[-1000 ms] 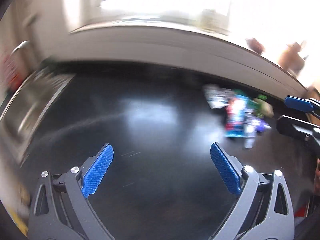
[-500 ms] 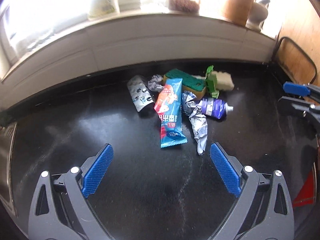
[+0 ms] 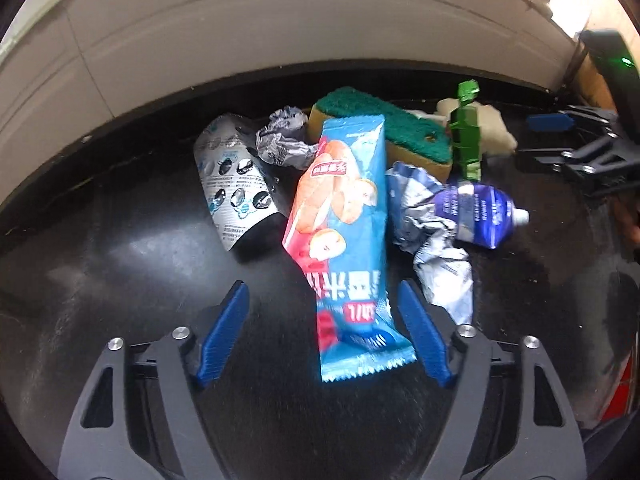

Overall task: Collect trash
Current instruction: 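Grasp the blue snack wrapper with the left tool while the right tool grasps the white sponge, then carry snack wrapper and white sponge over the bin and open both tools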

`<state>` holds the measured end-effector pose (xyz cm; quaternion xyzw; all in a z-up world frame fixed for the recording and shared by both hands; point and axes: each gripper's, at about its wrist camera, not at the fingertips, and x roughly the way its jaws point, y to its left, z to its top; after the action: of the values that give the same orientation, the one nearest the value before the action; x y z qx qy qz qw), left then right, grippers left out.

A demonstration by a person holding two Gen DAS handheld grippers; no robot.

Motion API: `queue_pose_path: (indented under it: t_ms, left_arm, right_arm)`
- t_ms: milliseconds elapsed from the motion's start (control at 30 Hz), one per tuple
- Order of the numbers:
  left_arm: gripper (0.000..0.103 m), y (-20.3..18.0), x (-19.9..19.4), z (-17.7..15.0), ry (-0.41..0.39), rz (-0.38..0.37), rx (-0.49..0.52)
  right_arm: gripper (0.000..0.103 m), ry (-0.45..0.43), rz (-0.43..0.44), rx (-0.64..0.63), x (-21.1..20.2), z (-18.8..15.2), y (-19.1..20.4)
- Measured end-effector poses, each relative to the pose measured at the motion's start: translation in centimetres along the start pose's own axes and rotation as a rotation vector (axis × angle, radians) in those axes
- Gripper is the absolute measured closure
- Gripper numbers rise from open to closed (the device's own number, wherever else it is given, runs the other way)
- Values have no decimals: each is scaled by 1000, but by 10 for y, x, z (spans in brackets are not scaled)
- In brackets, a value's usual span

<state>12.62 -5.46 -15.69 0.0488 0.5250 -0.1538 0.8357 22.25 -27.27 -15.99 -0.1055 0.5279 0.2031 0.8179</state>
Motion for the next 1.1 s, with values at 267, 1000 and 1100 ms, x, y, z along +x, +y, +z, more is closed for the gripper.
queue_pose_path:
  t_ms: [267, 1000, 1100]
  left_arm:
    - [77, -2, 1, 6, -14, -30, 17]
    - [84, -21, -119, -60, -86, 61, -81]
    - [84, -23, -131, -78, -100, 75, -87]
  right_arm:
    - [51, 41, 41, -101, 25, 17, 2]
    - [69, -124, -2, 137, -128, -101, 52]
    - [69, -128, 11, 118, -132, -106, 67]
